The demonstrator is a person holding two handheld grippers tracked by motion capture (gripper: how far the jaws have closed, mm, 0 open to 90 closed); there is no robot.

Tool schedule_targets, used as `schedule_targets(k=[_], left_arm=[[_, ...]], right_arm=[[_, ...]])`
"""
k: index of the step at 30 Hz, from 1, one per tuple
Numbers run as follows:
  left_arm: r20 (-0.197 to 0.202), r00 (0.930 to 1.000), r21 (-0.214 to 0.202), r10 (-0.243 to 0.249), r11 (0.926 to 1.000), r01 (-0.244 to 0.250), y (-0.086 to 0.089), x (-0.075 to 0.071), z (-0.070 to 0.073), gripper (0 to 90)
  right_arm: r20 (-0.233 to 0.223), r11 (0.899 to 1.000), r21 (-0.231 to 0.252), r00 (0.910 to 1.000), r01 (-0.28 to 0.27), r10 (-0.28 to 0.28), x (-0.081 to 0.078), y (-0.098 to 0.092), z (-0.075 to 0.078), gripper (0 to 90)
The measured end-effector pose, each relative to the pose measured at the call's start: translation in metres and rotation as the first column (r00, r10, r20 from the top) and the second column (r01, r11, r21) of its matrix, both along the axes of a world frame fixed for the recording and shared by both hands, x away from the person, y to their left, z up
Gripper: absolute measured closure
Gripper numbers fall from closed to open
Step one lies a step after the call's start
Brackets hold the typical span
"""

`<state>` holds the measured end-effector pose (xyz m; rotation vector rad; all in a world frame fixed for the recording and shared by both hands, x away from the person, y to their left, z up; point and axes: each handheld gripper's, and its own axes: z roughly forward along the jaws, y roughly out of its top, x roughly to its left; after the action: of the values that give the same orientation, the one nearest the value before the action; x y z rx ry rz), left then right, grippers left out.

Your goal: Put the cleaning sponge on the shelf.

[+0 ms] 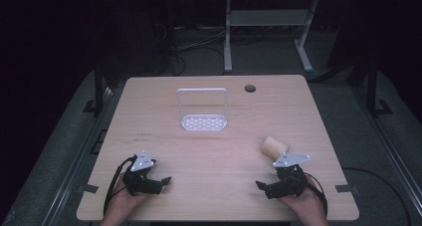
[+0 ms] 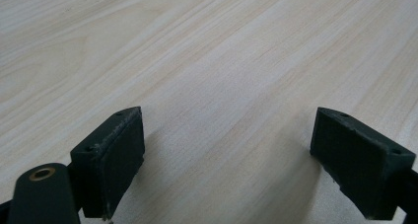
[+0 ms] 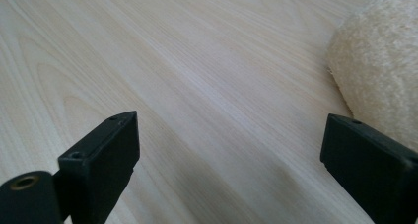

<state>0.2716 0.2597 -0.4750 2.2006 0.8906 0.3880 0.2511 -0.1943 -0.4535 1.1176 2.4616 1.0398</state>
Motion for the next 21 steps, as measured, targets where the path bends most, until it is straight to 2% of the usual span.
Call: schedule_targets(k=[21], left_arm=[[0.000, 1.0000, -0.001, 0.000, 1.0000, 0.000, 0.000, 0.000, 0.000, 12.5]], right_arm=[[0.004, 0.999, -0.005, 0.9991, 0.043, -0.043, 0.000, -0.020, 0.005, 8.1]])
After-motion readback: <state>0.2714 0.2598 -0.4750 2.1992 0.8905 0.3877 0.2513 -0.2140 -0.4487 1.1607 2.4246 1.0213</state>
